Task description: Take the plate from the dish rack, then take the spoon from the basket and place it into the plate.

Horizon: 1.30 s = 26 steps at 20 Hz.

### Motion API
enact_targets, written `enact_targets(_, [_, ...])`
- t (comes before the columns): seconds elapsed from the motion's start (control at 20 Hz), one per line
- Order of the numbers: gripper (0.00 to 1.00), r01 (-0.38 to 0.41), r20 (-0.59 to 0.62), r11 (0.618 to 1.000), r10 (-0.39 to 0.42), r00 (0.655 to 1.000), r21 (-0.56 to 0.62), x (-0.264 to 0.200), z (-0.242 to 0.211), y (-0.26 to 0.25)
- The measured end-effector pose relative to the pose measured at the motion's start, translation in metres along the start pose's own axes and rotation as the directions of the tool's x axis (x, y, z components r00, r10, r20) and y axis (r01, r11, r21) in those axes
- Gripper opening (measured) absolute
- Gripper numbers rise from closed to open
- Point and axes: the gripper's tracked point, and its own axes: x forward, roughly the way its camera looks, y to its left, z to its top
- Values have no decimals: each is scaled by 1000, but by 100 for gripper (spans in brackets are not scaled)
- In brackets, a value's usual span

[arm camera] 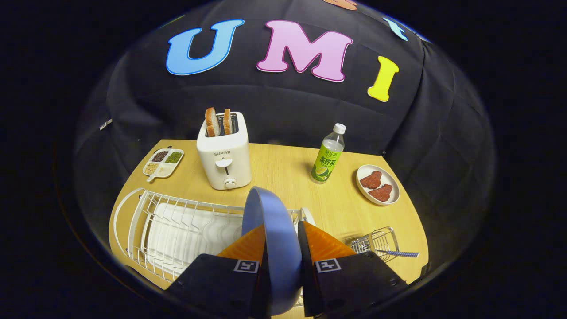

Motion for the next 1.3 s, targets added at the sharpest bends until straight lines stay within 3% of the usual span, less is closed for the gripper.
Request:
enact_targets(0.2, [31,-23,24,1000,23,999,-21,-8,-4,-2])
enact_targets(0.75, [29,-97,30,986,93,995,136,-29,-7,-62])
enact_targets(1.05, [29,-231,67,941,221,973,248,-70,-1,-105])
enact_targets(1.3, [29,-358,40,890,362,931,280,-104,-39,-162])
